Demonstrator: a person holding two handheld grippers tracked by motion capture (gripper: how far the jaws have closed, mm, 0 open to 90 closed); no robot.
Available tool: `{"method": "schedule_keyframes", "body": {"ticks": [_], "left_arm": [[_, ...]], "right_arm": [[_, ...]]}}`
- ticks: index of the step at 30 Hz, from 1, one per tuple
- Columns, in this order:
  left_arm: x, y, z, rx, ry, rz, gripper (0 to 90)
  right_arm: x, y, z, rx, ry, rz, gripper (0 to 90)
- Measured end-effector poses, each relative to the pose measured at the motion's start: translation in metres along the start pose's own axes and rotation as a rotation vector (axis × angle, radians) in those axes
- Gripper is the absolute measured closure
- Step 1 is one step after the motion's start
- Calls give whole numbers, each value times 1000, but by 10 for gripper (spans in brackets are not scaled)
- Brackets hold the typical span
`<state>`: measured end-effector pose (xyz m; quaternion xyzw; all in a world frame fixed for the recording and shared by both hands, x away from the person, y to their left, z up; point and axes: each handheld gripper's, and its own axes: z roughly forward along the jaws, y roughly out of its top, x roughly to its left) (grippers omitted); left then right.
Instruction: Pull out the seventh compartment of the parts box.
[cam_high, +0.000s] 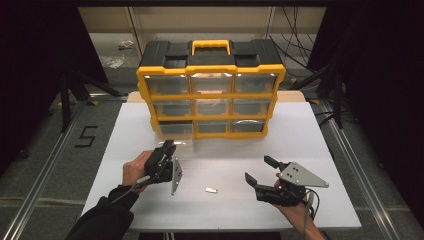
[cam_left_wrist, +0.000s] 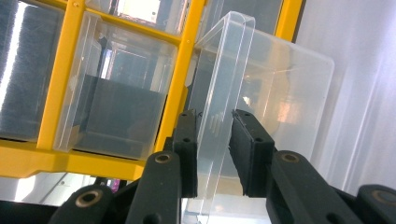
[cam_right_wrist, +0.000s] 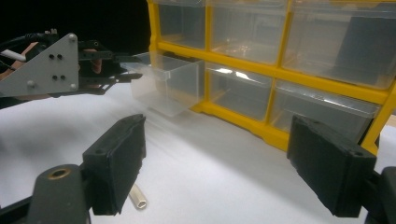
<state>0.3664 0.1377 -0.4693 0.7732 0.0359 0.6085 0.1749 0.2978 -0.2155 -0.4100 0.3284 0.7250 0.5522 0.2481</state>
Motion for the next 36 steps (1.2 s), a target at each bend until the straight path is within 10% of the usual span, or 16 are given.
{"method": "schedule_keyframes", "body": {"ticks": [27, 36], "left_arm": [[-1, -2, 0, 0, -41, -41, 683], [3, -1, -3, -24, -58, -153, 571]], "right_arm": [[0, 0, 0, -2, 0, 2, 206], [-1, 0, 0, -1, -1, 3, 206]]}}
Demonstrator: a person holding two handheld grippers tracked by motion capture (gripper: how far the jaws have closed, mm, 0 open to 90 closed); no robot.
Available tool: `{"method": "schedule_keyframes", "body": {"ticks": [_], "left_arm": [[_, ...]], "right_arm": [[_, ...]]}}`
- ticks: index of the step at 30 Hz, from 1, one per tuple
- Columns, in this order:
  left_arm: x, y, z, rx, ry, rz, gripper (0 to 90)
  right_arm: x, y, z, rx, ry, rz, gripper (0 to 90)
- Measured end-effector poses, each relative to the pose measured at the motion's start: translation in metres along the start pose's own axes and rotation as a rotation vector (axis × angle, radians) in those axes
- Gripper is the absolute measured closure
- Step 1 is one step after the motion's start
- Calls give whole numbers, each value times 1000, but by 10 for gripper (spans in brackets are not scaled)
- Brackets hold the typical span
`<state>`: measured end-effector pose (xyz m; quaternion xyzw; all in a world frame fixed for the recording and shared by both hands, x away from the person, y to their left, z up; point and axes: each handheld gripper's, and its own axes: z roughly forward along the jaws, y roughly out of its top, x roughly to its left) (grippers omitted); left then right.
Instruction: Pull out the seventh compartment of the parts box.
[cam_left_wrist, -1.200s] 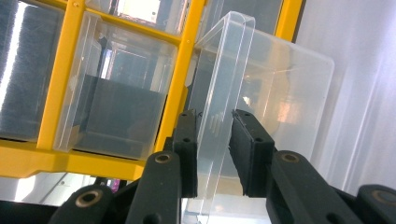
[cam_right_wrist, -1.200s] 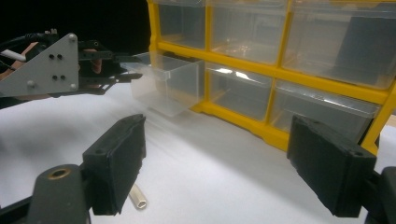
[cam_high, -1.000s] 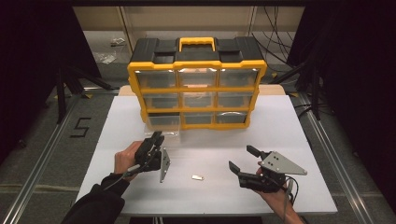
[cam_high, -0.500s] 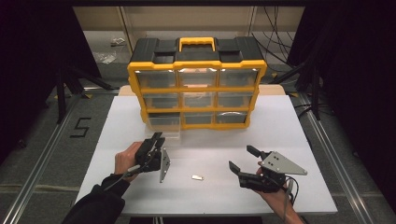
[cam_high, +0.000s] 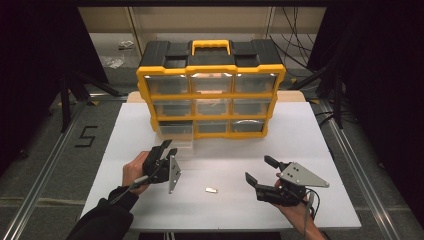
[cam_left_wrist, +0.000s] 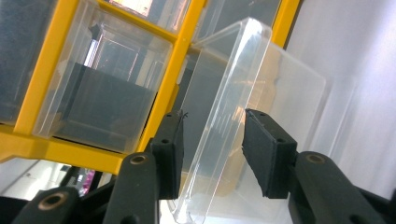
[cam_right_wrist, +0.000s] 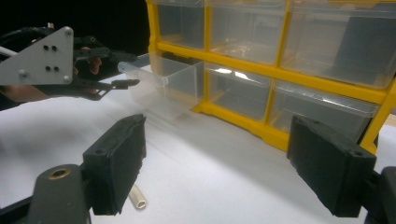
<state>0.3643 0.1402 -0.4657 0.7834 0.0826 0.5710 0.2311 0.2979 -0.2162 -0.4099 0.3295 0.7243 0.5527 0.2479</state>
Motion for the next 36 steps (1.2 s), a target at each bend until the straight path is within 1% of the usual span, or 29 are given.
{"method": "schedule_keyframes", "body": {"ticks": [4, 9, 14, 15, 18, 21, 23, 27, 30, 36], "left_arm": [[1, 3, -3, -13, -23, -50, 525], [2, 5, -5, -17, -54, -107, 460], [3, 6, -7, -23, -74, -148, 426], [3, 7, -7, -33, -80, -172, 422], [5, 8, -9, -39, -101, -221, 404], [6, 10, -10, -61, -132, -274, 383], [7, 11, -11, -73, -154, -297, 365], [10, 13, -14, -129, -207, -409, 326], [14, 14, -16, -169, -240, -472, 311], [16, 16, -19, -205, -287, -555, 305]], "right_arm": [[0, 0, 0, -1, 1, -2, 206], [0, 0, 0, 0, 1, -1, 206], [1, 0, 1, 1, 2, 0, 206], [1, 0, 1, 1, 2, 0, 206], [1, 0, 0, 0, 2, -2, 206], [1, 0, 0, 0, 1, -1, 206], [1, 0, -1, 2, -2, 0, 206], [0, 0, -1, 3, -5, 0, 206], [-1, -1, -1, 6, -8, 3, 206], [-1, -1, -2, 3, -7, 1, 206]]}}
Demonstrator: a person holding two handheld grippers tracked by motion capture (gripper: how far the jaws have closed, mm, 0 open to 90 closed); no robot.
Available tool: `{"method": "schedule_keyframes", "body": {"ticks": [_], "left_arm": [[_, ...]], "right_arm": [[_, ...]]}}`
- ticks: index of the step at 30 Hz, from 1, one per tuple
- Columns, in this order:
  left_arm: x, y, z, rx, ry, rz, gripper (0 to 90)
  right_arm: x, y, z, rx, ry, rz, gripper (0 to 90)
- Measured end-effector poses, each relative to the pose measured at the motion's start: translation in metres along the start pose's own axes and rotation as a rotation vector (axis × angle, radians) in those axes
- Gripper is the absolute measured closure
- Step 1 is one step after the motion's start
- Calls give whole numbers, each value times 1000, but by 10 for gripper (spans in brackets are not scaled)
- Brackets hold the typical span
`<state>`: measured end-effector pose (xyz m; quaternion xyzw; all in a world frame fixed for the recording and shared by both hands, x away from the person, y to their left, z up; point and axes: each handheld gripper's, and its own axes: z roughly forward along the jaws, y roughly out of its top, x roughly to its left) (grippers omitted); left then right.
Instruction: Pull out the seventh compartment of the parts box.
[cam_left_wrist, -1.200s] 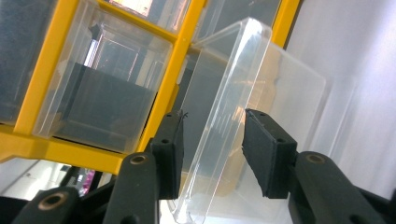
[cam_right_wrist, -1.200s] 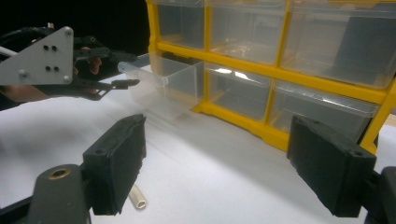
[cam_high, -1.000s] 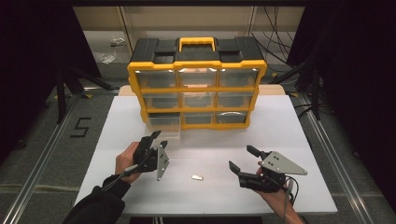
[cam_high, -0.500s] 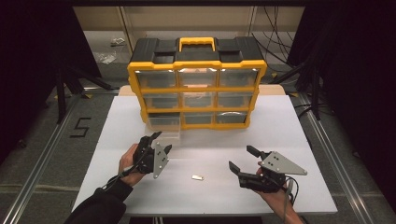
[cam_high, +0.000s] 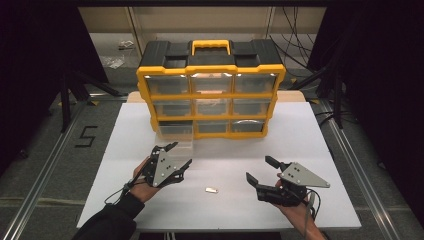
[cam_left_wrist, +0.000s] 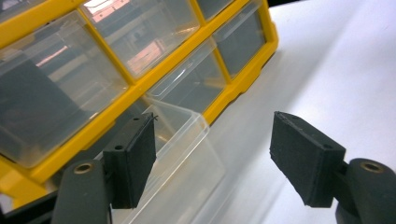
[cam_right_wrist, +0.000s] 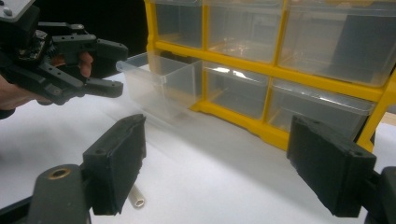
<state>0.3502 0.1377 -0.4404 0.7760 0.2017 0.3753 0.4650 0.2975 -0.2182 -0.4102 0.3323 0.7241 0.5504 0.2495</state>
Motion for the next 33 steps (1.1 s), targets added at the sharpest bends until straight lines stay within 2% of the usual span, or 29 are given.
{"method": "schedule_keyframes", "body": {"ticks": [3, 8, 12, 14, 17, 20, 23, 30, 33], "left_arm": [[1, 1, -1, -22, -33, -42, 300], [6, 1, 0, -49, -92, -146, 271], [9, 1, 0, -65, -138, -209, 258], [9, 1, 0, -69, -158, -226, 248], [8, 1, 1, -60, -161, -203, 248], [7, 1, 3, -51, -184, -211, 248], [6, 3, 3, -40, -194, -179, 247], [2, 8, 6, 0, -241, -145, 246], [0, 10, 6, 27, -248, -110, 245]], "right_arm": [[0, 0, 0, -3, -1, 1, 206], [-1, 0, -1, -3, -4, 2, 206], [0, 0, -1, -3, -3, 2, 206], [0, 0, -1, -3, -2, 1, 206], [-1, 0, -1, -5, -4, 5, 206], [-1, 0, -2, -4, -4, 3, 206], [0, -1, -1, -3, -4, 2, 206], [-1, -1, -1, -2, -3, 2, 206], [0, -1, -1, 0, -2, 4, 206]]}}
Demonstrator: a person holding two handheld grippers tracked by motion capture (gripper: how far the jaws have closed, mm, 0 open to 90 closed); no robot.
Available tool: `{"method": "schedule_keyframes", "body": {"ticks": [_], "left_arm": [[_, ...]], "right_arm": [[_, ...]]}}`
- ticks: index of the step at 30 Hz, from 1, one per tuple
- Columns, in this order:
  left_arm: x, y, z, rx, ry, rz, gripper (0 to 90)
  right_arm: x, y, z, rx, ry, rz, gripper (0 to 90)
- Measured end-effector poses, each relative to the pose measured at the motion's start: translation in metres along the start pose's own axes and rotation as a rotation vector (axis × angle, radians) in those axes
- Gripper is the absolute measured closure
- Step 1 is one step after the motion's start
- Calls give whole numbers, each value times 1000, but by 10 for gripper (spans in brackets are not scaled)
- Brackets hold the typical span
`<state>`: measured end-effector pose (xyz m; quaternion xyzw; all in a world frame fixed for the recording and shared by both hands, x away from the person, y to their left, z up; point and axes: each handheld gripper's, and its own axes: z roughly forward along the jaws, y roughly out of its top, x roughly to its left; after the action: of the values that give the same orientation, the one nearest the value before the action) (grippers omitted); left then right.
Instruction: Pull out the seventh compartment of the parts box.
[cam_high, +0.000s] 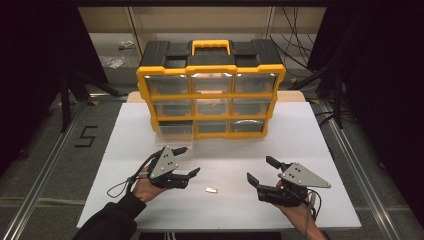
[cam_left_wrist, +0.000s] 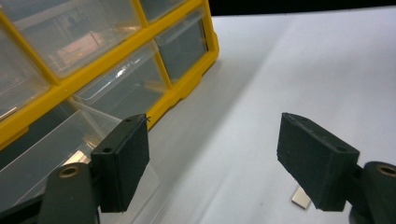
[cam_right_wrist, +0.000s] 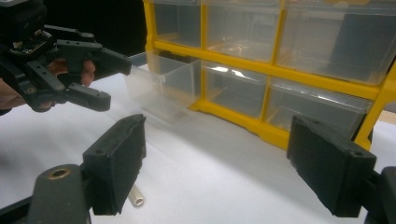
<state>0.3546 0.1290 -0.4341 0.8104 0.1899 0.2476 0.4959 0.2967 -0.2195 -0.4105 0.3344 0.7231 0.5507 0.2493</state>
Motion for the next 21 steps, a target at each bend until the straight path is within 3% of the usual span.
{"method": "schedule_keyframes", "body": {"ticks": [7, 21], "left_arm": [[-7, 2, 7, 85, -43, 45, 240], [-9, 0, 14, 164, -82, 59, 239]], "right_arm": [[0, 0, 0, 4, 2, 0, 205], [0, 0, 0, 4, 2, -2, 206]]}}
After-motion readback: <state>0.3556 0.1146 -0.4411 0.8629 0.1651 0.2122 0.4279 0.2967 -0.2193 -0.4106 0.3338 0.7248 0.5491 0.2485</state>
